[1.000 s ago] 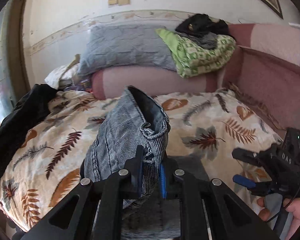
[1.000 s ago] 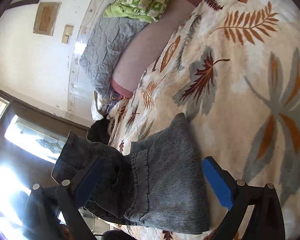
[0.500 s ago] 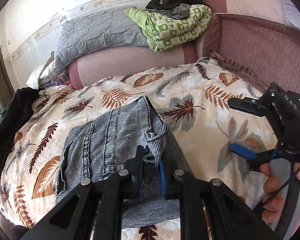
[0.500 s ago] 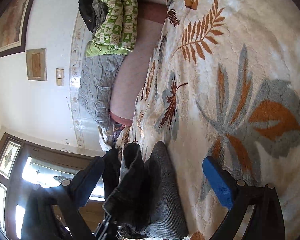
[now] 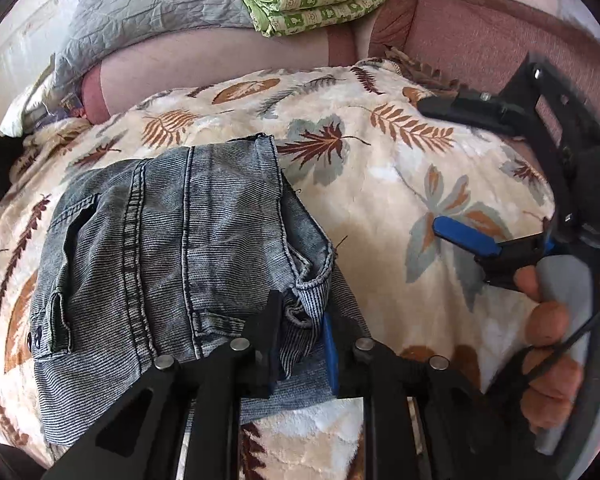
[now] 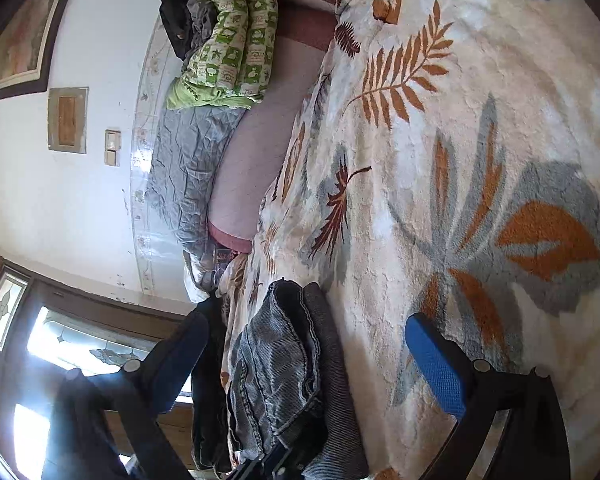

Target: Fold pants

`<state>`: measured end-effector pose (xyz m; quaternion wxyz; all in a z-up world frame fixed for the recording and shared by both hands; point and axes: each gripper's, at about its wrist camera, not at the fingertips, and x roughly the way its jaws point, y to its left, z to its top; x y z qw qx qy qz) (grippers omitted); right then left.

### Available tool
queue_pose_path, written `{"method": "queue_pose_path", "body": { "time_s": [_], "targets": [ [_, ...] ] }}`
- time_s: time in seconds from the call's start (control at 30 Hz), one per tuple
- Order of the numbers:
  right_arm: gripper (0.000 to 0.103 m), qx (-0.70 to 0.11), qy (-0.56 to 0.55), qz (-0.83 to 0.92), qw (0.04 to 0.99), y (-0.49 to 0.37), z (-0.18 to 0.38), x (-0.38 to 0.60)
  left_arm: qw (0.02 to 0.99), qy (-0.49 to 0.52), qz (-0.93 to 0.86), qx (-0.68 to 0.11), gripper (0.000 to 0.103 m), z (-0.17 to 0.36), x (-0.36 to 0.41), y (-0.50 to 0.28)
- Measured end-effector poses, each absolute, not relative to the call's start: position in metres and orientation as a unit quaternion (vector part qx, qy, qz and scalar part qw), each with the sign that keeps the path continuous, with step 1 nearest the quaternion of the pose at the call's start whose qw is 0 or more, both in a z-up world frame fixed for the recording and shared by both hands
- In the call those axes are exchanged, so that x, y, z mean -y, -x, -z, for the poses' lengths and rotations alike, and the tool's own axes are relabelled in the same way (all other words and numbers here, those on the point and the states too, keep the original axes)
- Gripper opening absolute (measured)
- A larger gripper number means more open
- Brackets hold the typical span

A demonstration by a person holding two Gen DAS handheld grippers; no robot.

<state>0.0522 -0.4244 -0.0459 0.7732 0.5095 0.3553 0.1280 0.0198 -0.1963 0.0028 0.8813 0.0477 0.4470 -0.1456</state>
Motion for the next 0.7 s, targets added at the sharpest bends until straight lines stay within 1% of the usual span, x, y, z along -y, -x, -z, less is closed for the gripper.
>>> {"method": "queue_pose_path", "body": {
  "time_s": [0.03, 0.1, 0.13, 0.2, 0.23, 0.3, 0.33, 0.47, 0.53, 0.6, 0.7],
  "targets": [
    [0.1, -0.356, -0.497, -0.122, 0.782, -0.052, 0.043, 0.422, 0.876, -0.03, 0.161, -0.454, 0.032, -0.01, 0.189, -0.017],
    [0.1, -0.352, -0.473, -0.115, 0.799, -0.05, 0.037, 0.419, 0.877, 0.007, 0.187, -0.442, 0.05, -0.034, 0.168, -0.005],
    [0.1, -0.349, -0.462, -0.113, 0.807, -0.049, 0.033, 0.418, 0.885, 0.025, 0.195, -0.422, 0.055, -0.048, 0.153, 0.004],
    [0.1, -0.344, -0.442, -0.109, 0.821, -0.045, 0.025, 0.413, 0.91, 0.054, 0.19, -0.363, 0.077, -0.076, 0.116, 0.023],
    [0.1, -0.345, -0.437, -0.111, 0.823, -0.044, 0.022, 0.411, 0.926, 0.065, 0.17, -0.332, 0.081, -0.087, 0.096, 0.03],
    [0.1, -0.348, -0.429, -0.126, 0.824, -0.038, 0.014, 0.401, 0.95, 0.075, 0.103, -0.286, 0.083, -0.096, 0.057, 0.036],
    [0.1, -0.349, -0.427, -0.139, 0.822, -0.034, 0.009, 0.393, 0.952, 0.074, 0.072, -0.287, 0.083, -0.093, 0.04, 0.03],
    [0.1, -0.384, -0.406, -0.216, 0.801, -0.034, -0.007, 0.346, 0.931, 0.105, 0.013, -0.35, 0.083, -0.05, -0.004, -0.005],
    [0.1, -0.412, -0.402, -0.226, 0.785, -0.04, -0.006, 0.325, 0.919, 0.098, 0.014, -0.383, 0.083, -0.024, -0.003, -0.016],
    [0.1, -0.437, -0.422, -0.213, 0.765, -0.04, 0.005, 0.317, 0.907, 0.075, 0.015, -0.413, 0.083, 0.001, 0.006, -0.021],
    [0.1, -0.449, -0.437, -0.193, 0.755, -0.027, 0.017, 0.317, 0.917, 0.08, 0.009, -0.391, 0.083, 0.012, 0.004, -0.012]
  ]
}}
